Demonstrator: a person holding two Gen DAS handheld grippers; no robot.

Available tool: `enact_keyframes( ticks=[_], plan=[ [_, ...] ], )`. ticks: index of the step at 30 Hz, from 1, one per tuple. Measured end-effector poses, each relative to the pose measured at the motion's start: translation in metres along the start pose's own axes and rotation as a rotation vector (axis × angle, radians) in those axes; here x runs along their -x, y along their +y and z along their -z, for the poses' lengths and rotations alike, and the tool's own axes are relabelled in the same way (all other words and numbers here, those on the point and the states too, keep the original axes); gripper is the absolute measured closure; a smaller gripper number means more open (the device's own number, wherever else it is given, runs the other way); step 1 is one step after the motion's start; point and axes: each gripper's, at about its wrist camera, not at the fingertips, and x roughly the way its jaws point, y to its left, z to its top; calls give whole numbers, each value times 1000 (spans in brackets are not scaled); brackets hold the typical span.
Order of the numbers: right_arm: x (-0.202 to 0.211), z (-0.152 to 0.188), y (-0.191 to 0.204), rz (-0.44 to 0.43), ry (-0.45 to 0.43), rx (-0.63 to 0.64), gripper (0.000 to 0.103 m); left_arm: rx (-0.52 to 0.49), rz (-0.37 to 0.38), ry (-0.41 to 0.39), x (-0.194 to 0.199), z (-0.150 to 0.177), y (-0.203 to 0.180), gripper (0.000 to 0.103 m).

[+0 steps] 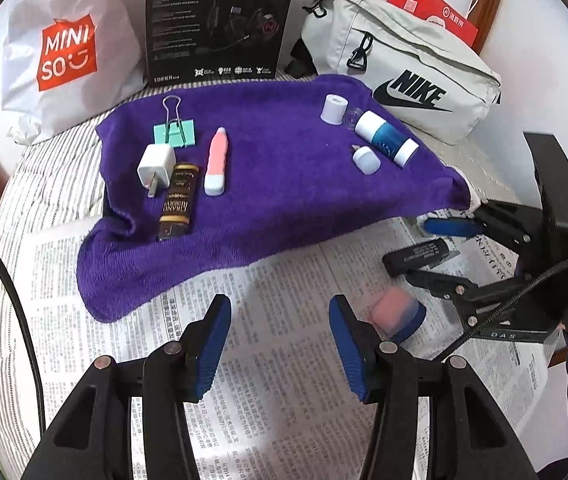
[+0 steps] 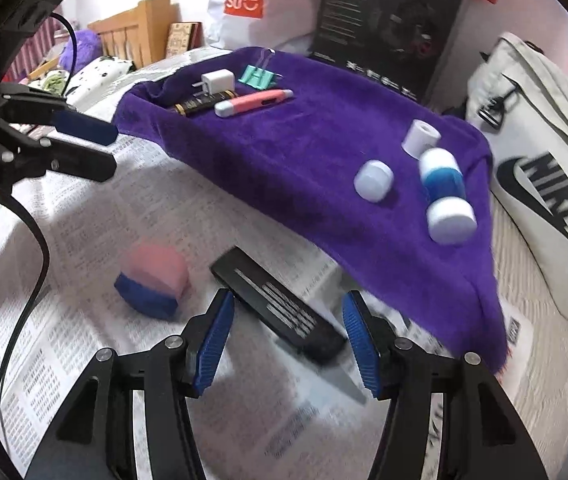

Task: Organize rigid objects
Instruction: 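Lower the pink tube and white cap onto the towel and open both grippers, then grasp the pink-and-blue eraser with the left gripper while the right grasps the black USB stick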

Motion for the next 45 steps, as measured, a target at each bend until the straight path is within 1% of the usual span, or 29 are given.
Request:
enact_keyframes(
  ticks=[1,2,4,7,9,11,13,15,17,21,23,27,29,31,34,37,45],
  plan=[
    [-2,-2,-1,-13,-1,-8,47,1,1,5,-1,1,1,54],
    [-3,-3,-1,-24,0,-22,51,2,2,9,-2,2,1,54],
    [-2,-3,-5,-45,5,-76,63,5,3,19,-4,5,2,54],
    [3,3,-14,-10,27,-158,74,6,5,29,-6,8,2,54],
    [8,9,-25,-2,39,-246,78,3,8,32,-7,10,2,54],
    [13,18,-39,-16,53,-347,78,2,13,36,-7,11,1,54],
    [16,25,-47,-26,68,-391,78,-1,15,39,-9,12,-1,54],
    [18,28,-47,-24,72,-382,78,-5,24,37,-9,12,-3,54],
    [18,28,-41,-5,80,-344,77,-13,34,38,-11,12,-7,54],
    [18,29,-25,67,89,-251,77,-29,37,43,-12,11,-15,54],
    [20,30,-26,54,100,-254,77,-38,36,52,-12,12,-17,54],
    [21,33,-28,44,91,-260,77,-56,29,51,-10,15,-20,54],
    [23,34,-33,34,88,-285,80,-53,28,49,-9,14,-20,54],
    [26,36,-40,19,80,-341,81,-53,38,36,-7,14,-21,54],
    [35,42,-51,34,68,-389,81,-68,53,25,-4,11,-26,54],
    [44,51,-63,47,70,-429,81,-105,75,13,-3,10,-35,54],
    [59,74,-86,96,68,-506,81,-190,119,46,-18,10,-62,54]
  ],
)
